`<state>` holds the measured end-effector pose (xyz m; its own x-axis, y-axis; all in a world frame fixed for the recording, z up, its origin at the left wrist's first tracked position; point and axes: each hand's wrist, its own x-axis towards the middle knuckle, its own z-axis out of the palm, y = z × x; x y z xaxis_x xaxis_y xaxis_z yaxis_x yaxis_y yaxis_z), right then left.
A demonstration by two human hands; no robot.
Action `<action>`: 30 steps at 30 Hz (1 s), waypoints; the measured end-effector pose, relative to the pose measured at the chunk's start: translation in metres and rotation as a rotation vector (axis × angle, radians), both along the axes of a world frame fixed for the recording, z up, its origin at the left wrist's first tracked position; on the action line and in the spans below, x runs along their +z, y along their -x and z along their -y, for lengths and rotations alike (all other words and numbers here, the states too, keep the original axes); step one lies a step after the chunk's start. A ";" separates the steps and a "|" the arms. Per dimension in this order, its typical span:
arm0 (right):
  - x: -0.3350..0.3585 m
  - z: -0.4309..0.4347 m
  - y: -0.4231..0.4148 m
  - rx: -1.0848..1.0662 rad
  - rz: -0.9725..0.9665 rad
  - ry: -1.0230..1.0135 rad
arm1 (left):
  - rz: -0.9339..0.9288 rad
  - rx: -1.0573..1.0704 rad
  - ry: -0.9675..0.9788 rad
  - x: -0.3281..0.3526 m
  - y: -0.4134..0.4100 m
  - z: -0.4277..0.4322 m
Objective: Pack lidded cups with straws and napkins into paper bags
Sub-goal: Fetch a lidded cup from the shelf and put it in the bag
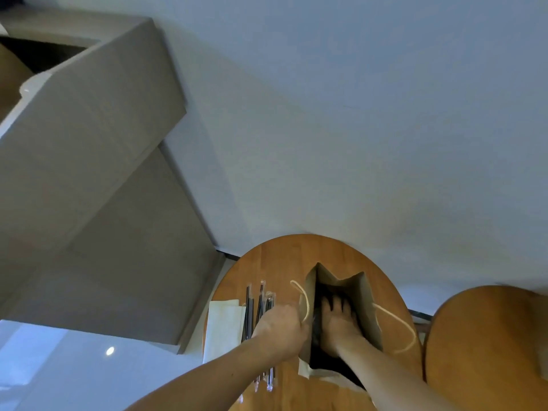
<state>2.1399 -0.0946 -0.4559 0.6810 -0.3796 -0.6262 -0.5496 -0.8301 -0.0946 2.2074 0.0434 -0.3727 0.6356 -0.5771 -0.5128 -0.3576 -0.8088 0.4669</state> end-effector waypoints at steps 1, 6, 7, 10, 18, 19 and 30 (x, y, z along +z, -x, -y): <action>0.012 0.001 -0.003 -0.036 0.004 -0.037 | -0.010 0.003 0.011 0.002 -0.001 0.000; 0.092 0.010 -0.009 -0.048 0.091 -0.155 | -0.187 -0.078 0.133 0.011 -0.009 0.002; 0.110 0.012 -0.010 -0.027 0.106 -0.150 | -0.239 -0.123 0.145 0.012 -0.011 0.000; 0.156 0.014 -0.011 -0.013 0.187 -0.154 | -0.294 -0.297 0.058 0.018 -0.028 -0.005; 0.195 -0.016 -0.050 0.078 0.512 -0.080 | 0.167 -0.307 0.041 0.037 -0.085 -0.029; 0.189 -0.027 -0.057 0.093 0.505 -0.086 | 0.184 -0.259 0.059 0.037 -0.089 -0.035; 0.033 -0.139 -0.095 -0.074 0.208 -0.406 | -0.016 0.062 -0.179 -0.037 -0.111 -0.147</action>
<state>2.2351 0.0447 -0.4225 0.7881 -0.1838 -0.5875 -0.5409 -0.6623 -0.5184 2.3183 0.1906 -0.4099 0.6581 -0.4353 -0.6143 -0.2981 -0.8999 0.3183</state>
